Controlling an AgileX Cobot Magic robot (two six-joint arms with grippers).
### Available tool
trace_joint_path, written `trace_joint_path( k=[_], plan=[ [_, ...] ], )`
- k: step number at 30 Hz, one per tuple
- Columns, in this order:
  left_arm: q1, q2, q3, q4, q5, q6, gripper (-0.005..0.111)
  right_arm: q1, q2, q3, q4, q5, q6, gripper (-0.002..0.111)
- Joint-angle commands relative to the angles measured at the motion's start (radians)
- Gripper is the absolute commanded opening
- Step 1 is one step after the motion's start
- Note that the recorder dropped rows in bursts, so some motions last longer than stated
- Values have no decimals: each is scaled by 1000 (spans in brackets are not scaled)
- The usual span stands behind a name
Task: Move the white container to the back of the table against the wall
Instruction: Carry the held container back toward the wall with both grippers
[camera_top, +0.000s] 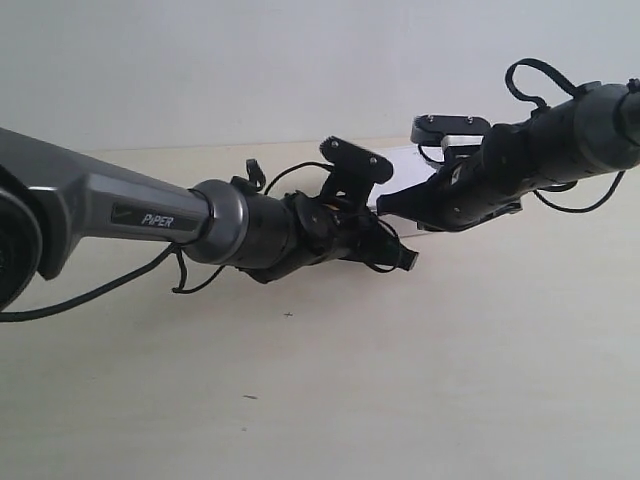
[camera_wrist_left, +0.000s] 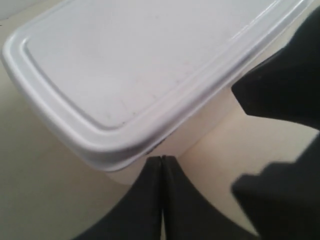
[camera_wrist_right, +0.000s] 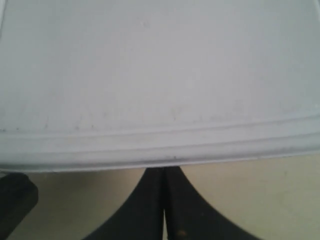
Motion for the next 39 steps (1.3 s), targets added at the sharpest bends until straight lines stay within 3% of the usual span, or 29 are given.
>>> trace_joint_path(
  k=[1,39],
  plan=[
    [23,1,-14,1,5,11,0,0,31,-54,0,0,-10,0],
    [61,10,-64,48,30,107,0,0,220,-374,0,40,-9,0]
  ],
)
